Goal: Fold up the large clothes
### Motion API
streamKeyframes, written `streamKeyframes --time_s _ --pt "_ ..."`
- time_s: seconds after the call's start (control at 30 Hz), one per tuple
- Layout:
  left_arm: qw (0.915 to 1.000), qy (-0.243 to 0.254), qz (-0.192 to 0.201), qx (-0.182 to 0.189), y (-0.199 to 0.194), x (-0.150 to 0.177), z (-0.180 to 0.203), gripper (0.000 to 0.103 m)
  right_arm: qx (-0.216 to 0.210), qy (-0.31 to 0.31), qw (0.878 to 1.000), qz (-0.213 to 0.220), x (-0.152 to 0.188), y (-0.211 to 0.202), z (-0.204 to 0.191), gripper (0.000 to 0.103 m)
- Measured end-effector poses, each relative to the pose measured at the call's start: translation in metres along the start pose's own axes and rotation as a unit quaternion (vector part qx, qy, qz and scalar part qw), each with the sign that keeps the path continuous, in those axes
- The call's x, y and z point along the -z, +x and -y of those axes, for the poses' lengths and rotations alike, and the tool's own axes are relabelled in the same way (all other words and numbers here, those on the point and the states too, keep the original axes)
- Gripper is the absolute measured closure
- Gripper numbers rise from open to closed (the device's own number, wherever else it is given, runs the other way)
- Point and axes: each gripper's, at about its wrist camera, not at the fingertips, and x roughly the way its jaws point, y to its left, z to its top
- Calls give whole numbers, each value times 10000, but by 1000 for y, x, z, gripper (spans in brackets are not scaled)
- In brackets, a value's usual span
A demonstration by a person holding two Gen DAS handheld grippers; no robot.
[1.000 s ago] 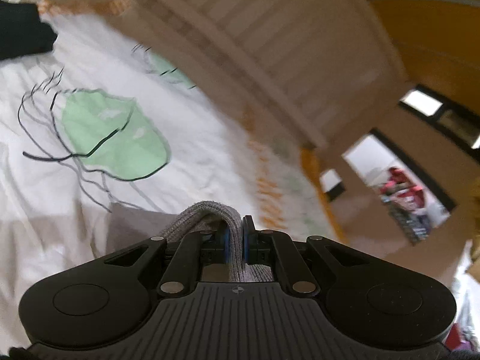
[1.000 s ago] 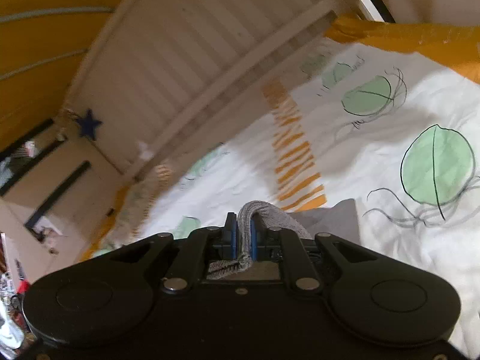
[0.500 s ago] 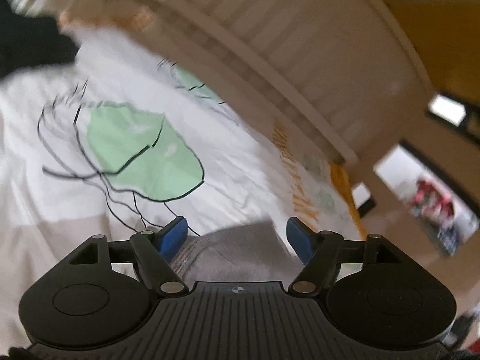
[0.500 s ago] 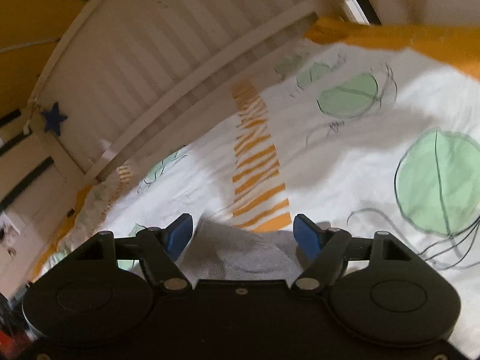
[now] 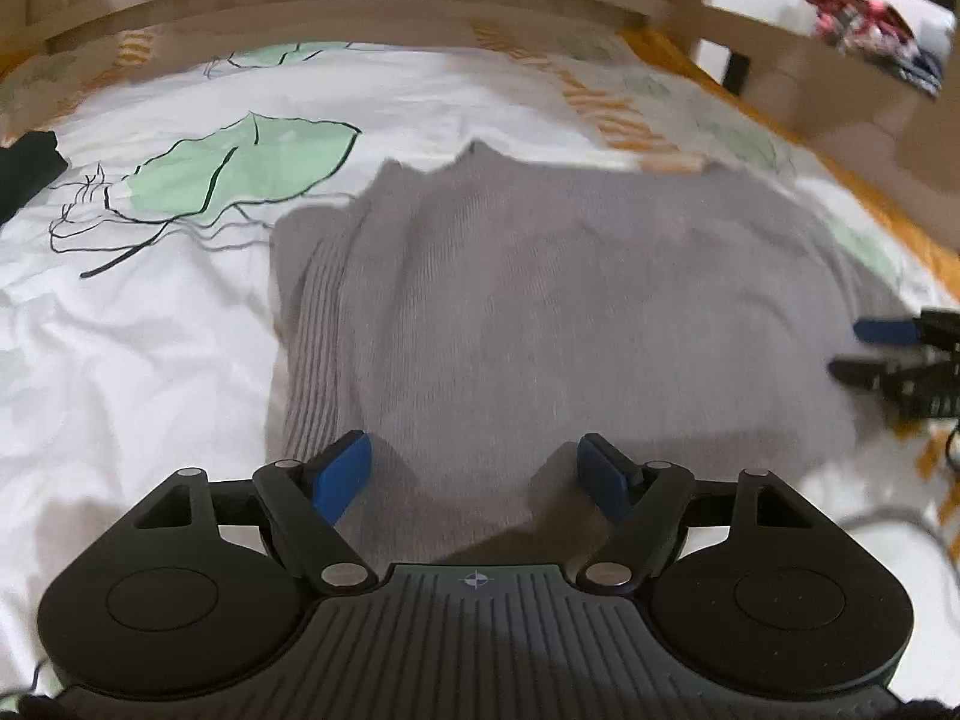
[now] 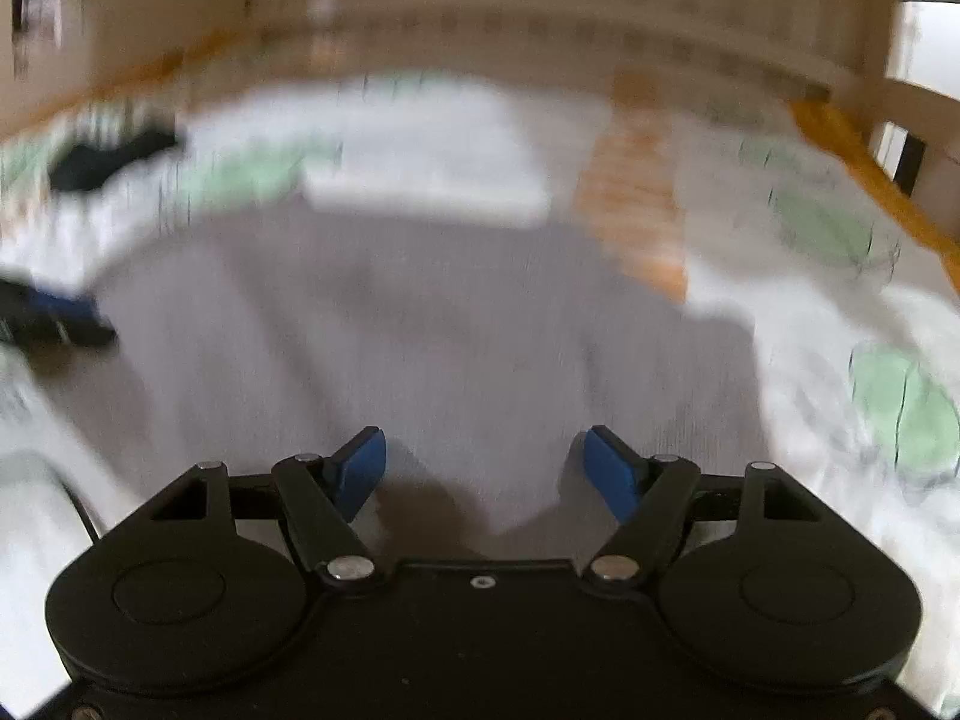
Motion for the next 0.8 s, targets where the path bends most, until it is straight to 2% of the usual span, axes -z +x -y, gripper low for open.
streamKeyframes --time_s 0.17,0.3,0.47,0.6,0.7,0.8 --pt "9998 -197 16 92 -6 7 -5 28 -75 413 9991 16 15 -16 6 27" --pt "9998 -153 -33 -114 -11 -6 8 28 -89 423 9991 -1 13 -18 6 27" --pt "9986 44 524 15 -29 -38 44 28 -222 610 9979 82 17 -18 11 26" --pt "9973 215 699 -24 -13 -65 75 27 -224 626 9977 119 18 -17 10 25" --pt "9982 126 567 -156 15 -76 89 27 -274 639 9975 155 19 -18 11 23" --pt "9993 73 129 -335 49 -72 97 27 -324 663 9970 214 21 -20 12 23"
